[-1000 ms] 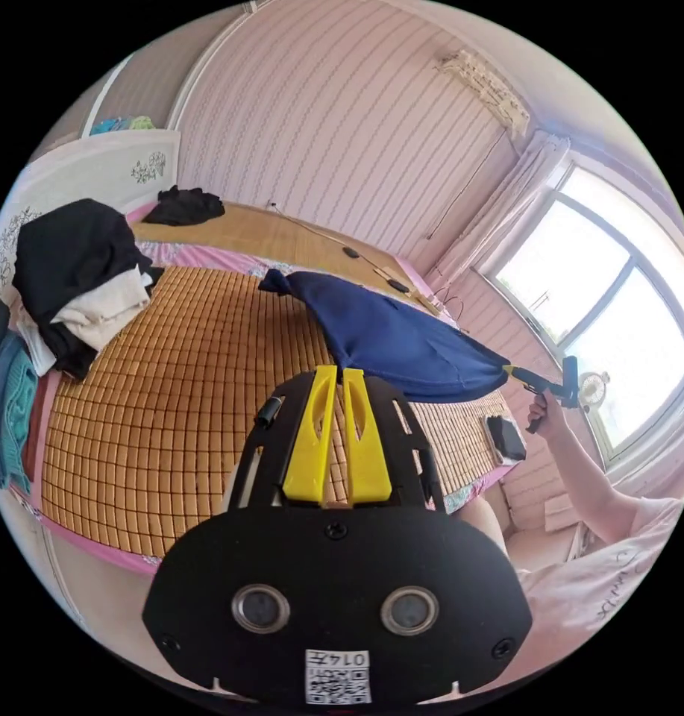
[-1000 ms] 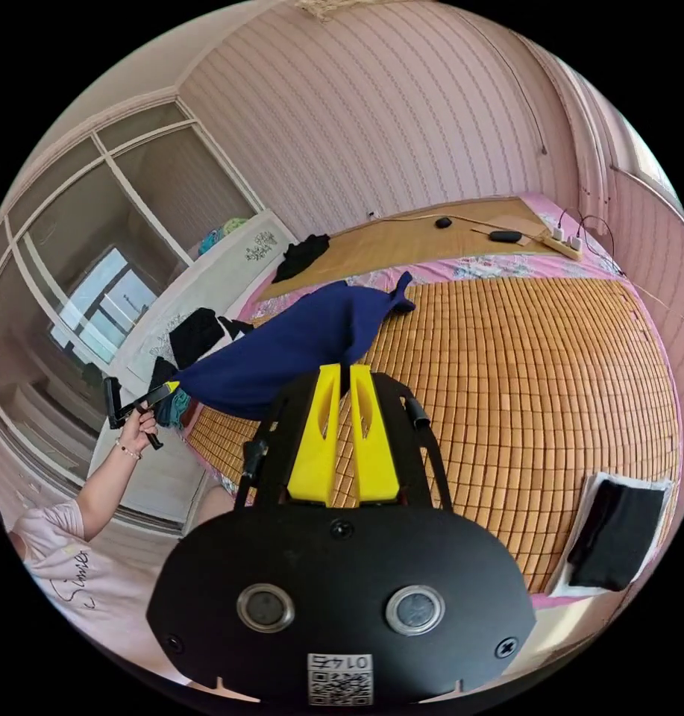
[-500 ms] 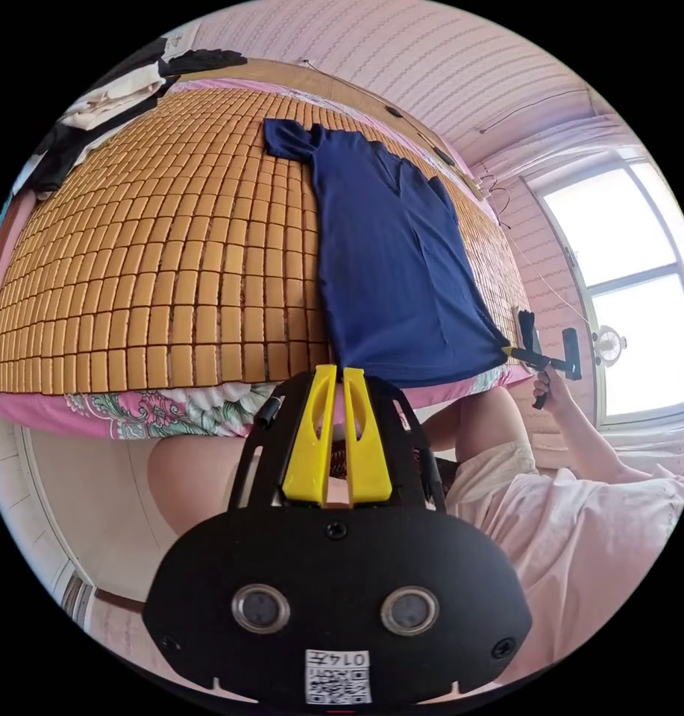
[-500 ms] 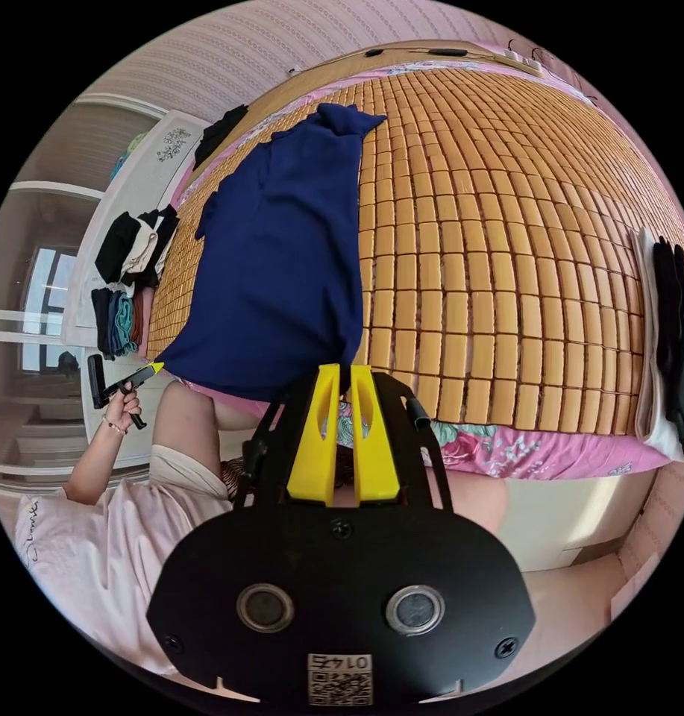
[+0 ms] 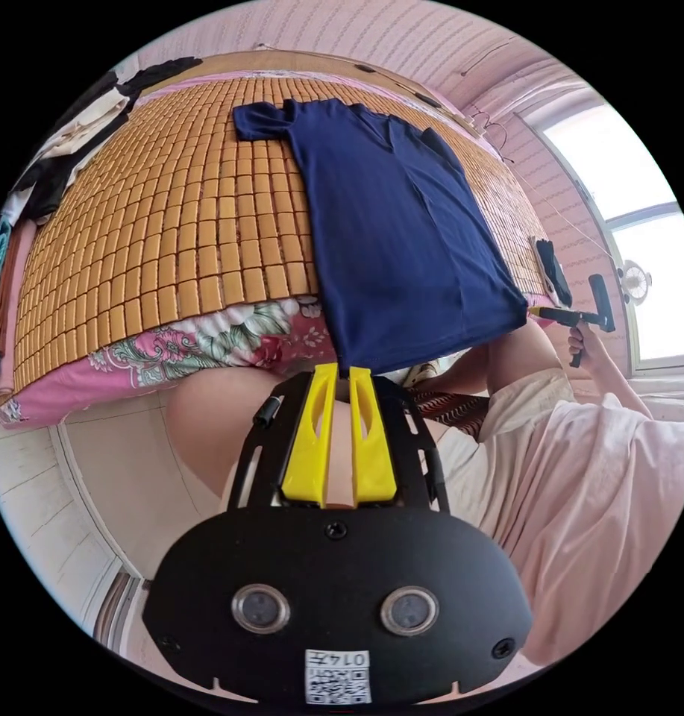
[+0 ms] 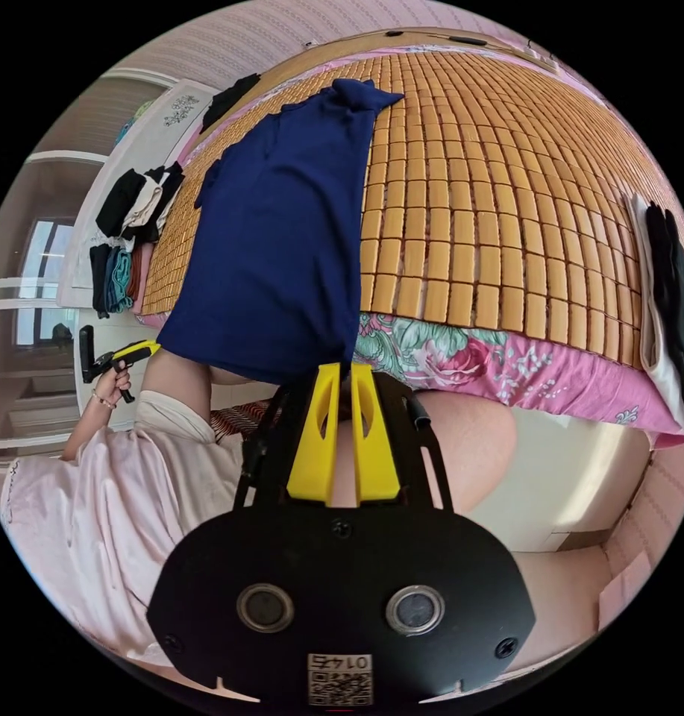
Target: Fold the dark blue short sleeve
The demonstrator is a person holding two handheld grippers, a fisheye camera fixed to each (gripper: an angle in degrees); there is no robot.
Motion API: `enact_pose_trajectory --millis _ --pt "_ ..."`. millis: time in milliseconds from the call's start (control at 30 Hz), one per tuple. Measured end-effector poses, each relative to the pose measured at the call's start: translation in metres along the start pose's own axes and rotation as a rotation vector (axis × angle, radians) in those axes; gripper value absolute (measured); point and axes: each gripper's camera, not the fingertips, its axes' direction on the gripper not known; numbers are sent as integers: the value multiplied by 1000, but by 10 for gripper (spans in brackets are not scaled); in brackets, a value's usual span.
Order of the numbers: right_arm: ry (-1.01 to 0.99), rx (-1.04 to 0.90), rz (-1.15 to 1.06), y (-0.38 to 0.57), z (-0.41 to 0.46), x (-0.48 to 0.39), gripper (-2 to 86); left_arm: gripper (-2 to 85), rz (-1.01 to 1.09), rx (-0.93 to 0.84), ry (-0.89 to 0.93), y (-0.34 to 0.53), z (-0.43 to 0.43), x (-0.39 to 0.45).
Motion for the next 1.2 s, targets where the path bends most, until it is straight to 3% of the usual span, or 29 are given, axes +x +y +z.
enact_pose_trajectory --millis 433,767,967,1067,1200 --pt "183 173 -62 -23 -20 -13 70 30 67 174 15 -18 -4 10" --pt "93 342 -49 -167 -14 55 81 34 298 187 84 -161 79 86" --pt "3 312 65 -277 17 124 81 33 384 169 162 -259 129 115" --pt "-203 332 52 -283 31 150 25 31 416 141 200 -303 146 128" --pt "-226 525 168 -231 3 173 14 26 481 109 235 -353 155 157"
